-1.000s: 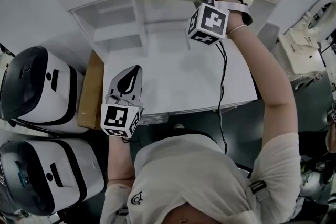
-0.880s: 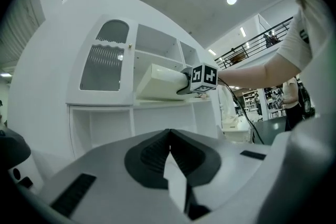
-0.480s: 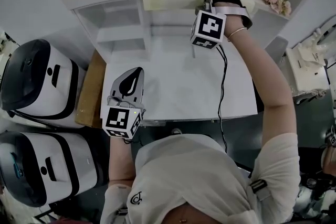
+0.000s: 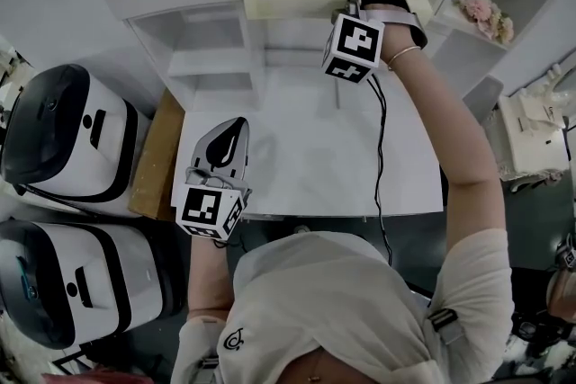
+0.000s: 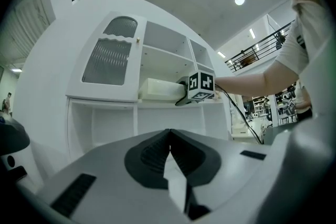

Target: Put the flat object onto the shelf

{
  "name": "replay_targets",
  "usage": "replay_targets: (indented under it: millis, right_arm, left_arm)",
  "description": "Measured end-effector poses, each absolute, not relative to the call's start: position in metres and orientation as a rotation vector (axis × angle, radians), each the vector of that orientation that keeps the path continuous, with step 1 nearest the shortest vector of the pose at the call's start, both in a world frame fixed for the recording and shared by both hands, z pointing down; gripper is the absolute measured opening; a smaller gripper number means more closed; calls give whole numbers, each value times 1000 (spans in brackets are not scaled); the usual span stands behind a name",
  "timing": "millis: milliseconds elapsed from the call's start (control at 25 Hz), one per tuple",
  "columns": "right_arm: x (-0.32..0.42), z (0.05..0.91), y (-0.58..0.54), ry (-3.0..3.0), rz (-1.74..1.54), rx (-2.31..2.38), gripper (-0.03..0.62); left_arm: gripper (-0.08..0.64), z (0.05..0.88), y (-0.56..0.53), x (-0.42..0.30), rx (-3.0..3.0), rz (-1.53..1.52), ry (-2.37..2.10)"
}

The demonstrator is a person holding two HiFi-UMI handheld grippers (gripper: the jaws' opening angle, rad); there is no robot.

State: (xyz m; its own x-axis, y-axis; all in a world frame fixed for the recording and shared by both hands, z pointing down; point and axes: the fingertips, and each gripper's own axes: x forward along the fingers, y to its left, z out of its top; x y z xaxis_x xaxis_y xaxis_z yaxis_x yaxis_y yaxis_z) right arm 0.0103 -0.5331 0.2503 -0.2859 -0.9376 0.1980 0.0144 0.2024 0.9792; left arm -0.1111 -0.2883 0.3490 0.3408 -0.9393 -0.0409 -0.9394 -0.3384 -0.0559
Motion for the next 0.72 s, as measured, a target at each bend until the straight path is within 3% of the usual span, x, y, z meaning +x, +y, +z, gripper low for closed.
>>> replay_targets:
  millis: [280, 720]
  right_arm:
    - [3, 259, -556, -1491, -1240, 860, 447]
    - [-9, 262, -602, -1439, -1210, 867, 482]
  left_arm:
    - [12, 355, -303, -111, -2517, 1, 1781]
    - [14, 370, -325, -123, -2512, -62, 1817]
